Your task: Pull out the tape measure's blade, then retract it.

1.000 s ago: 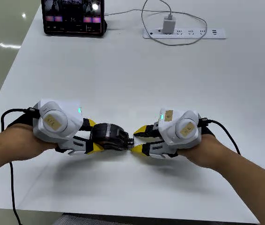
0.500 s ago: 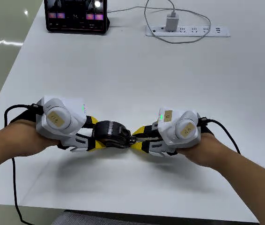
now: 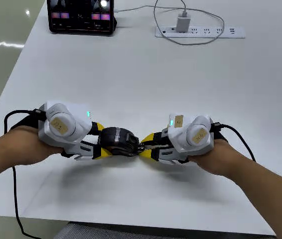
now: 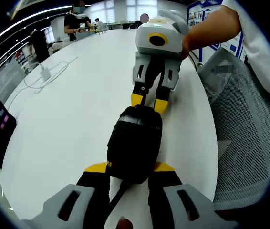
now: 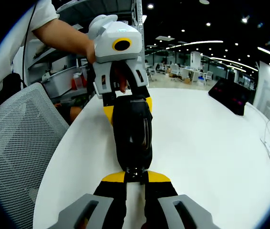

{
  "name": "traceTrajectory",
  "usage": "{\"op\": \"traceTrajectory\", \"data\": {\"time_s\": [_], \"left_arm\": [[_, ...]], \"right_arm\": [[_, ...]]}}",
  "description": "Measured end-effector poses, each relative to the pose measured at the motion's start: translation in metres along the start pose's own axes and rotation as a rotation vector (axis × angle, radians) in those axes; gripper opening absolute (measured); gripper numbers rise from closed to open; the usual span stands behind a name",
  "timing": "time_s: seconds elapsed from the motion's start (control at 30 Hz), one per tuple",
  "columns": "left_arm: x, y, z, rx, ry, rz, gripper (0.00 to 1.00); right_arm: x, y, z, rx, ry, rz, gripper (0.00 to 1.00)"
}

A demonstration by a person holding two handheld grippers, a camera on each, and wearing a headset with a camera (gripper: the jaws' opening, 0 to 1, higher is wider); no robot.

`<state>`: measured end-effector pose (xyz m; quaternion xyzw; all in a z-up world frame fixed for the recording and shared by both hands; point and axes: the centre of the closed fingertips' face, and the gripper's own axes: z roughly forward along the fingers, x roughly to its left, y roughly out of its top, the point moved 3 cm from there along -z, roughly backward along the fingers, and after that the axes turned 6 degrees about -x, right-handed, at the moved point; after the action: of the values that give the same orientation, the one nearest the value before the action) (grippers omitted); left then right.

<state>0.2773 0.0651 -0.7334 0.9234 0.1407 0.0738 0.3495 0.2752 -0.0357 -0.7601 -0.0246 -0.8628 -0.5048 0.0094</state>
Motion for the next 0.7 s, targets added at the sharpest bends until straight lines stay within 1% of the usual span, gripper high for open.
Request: {"op": "traceTrajectory", "data": {"time_s": [0.23, 0.7], "left_arm": [[0.001, 0.0, 0.0, 0.0, -0.002, 0.001, 0.25], [0.0, -0.001, 0.0, -0.001, 0.003, -0.006, 0.25]], "right_arm": [[0.0, 0.0, -0.001, 0.0, 0.002, 0.003, 0.1], [-0.001, -0.009, -0.017, 0.012, -0.003, 0.013, 0.1]]}}
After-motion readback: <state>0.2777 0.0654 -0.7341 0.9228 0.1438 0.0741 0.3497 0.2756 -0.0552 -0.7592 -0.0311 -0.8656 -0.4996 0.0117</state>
